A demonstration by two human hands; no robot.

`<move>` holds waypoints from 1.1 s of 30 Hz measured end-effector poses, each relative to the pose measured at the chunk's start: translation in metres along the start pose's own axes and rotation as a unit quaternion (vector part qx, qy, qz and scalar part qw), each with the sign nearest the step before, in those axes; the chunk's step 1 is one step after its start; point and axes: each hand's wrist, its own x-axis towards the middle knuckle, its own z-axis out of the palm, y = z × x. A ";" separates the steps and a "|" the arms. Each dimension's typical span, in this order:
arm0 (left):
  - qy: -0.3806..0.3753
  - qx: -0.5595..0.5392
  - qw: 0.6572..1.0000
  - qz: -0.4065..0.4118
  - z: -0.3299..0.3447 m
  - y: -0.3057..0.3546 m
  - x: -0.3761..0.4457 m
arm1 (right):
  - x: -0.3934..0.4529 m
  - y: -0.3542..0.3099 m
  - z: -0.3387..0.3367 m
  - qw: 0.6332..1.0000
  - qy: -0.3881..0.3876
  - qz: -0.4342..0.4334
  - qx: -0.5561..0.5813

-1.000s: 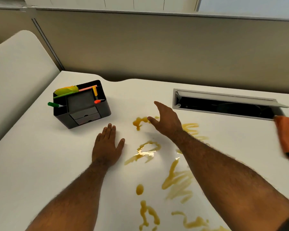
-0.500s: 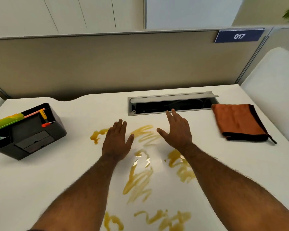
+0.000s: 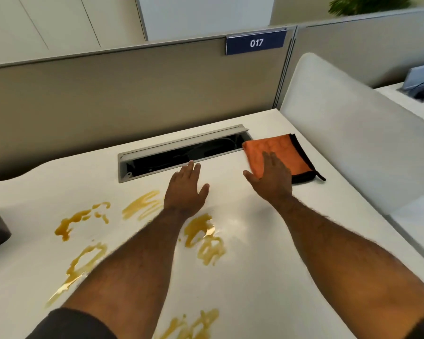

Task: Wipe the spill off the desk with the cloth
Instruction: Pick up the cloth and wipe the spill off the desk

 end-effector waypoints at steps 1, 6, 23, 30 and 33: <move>0.003 -0.007 1.000 0.004 0.002 0.008 0.007 | 0.002 0.008 -0.003 1.000 0.002 0.010 0.011; -0.009 -0.086 0.996 -0.020 0.026 0.055 0.041 | 0.018 0.064 -0.016 0.997 0.000 0.068 0.041; -0.129 -0.517 0.790 -0.303 0.068 0.172 0.114 | 0.065 0.146 -0.016 0.976 -0.092 0.171 0.100; -0.131 -0.515 0.798 -0.283 0.083 0.177 0.119 | 0.066 0.139 -0.021 0.969 -0.044 0.173 0.172; -0.123 -0.481 0.824 -0.271 0.079 0.175 0.121 | 0.065 0.131 -0.026 0.966 -0.025 0.176 0.188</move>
